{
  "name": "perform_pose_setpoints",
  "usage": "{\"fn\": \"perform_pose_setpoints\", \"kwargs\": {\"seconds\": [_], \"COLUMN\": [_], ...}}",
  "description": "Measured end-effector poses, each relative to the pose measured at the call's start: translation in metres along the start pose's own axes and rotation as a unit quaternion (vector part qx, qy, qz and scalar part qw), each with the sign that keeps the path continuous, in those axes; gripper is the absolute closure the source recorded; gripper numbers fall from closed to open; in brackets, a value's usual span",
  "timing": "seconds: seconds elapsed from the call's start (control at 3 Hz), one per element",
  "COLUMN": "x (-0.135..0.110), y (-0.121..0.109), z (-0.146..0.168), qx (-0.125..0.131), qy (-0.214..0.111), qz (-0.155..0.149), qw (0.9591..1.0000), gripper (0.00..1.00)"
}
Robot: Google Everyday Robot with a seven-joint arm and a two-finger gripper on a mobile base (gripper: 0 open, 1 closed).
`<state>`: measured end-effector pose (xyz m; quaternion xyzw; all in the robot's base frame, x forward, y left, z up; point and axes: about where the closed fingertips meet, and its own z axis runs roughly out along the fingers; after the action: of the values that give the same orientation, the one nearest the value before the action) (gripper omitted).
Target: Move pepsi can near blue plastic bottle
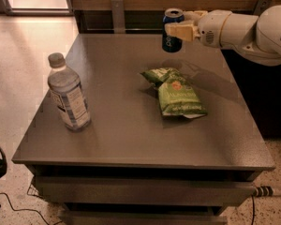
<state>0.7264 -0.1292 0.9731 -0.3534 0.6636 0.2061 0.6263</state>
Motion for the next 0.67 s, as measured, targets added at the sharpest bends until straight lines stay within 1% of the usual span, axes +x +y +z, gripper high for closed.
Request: {"fn": "perform_pose_setpoints", "kwargs": {"seconds": [0.33,0.67], "x": [-0.019,-0.034], "y": [0.046,0.099], "z": [-0.01,-0.02], "qx": [0.013,0.039], "qy": [-0.015,-0.024], "qz": [0.004,0.003], "qw": [0.9998,0.9989], "gripper": [1.0,1.0]}}
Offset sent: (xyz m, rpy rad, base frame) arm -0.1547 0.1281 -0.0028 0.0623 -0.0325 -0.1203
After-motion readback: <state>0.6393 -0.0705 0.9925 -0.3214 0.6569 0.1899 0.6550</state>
